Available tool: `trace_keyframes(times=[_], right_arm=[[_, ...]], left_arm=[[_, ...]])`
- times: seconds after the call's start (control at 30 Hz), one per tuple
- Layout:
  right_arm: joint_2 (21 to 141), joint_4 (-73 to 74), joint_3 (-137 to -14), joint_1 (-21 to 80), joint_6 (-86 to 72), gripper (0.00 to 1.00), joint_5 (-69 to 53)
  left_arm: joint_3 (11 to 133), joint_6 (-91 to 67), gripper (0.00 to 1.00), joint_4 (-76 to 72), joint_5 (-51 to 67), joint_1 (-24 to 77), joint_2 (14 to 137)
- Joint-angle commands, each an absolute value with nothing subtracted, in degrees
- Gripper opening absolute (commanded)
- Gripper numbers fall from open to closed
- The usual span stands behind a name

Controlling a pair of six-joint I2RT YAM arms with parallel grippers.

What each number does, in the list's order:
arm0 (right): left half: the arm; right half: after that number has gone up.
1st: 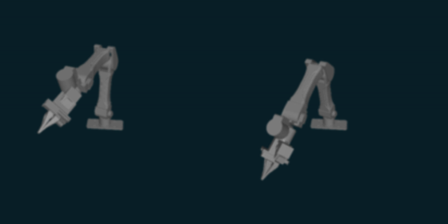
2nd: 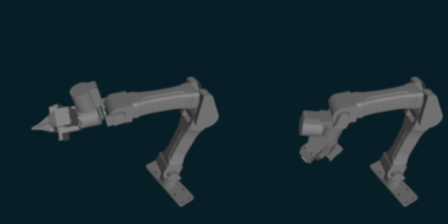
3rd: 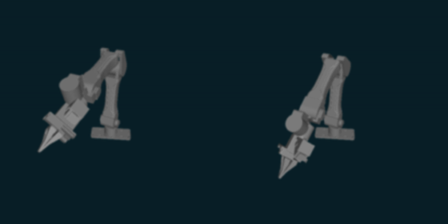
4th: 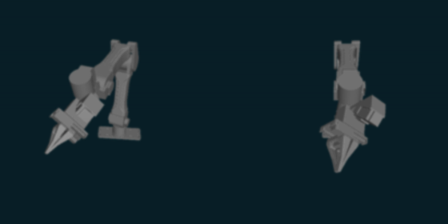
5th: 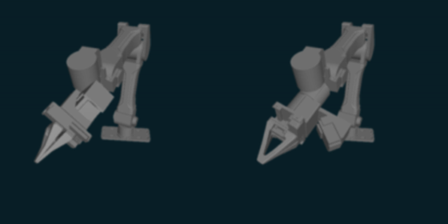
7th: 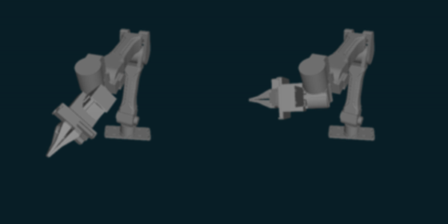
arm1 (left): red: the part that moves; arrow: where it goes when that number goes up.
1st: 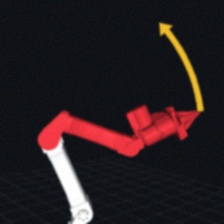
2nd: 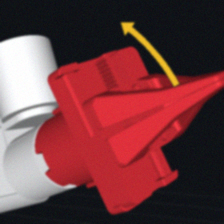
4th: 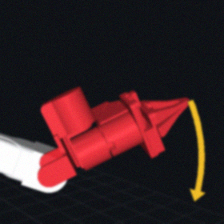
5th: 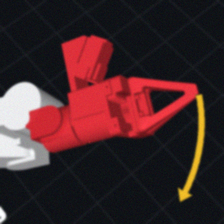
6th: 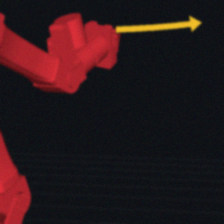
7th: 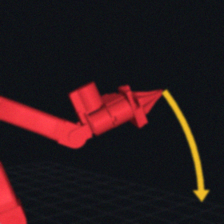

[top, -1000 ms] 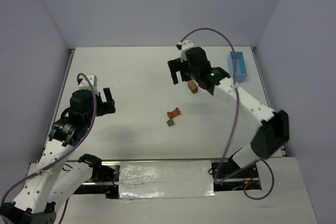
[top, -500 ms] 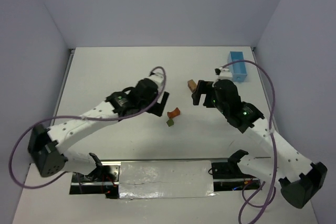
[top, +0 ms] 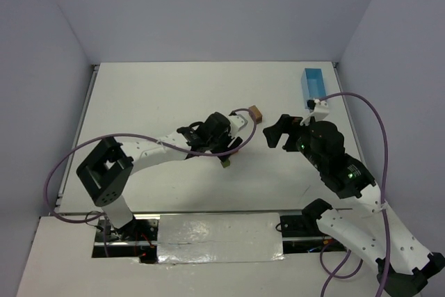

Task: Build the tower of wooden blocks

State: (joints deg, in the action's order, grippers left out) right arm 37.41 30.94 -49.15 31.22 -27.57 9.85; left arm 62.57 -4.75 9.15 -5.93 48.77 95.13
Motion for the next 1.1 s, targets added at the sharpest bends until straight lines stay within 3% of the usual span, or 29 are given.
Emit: trace_keyframes(times=[0.0, 1.07], right_arm=[[35.69, 30.85, -48.78, 30.94, -26.81, 1.0, 7.3], [37.62, 27.77, -47.02, 30.94, -24.87, 1.0, 1.85]], left_arm=[[65.12, -1.76, 0.79, 4.92, -2.2, 46.58, 98.17], [64.6, -0.62, 0.64, 4.13, 2.2, 45.09, 103.88]])
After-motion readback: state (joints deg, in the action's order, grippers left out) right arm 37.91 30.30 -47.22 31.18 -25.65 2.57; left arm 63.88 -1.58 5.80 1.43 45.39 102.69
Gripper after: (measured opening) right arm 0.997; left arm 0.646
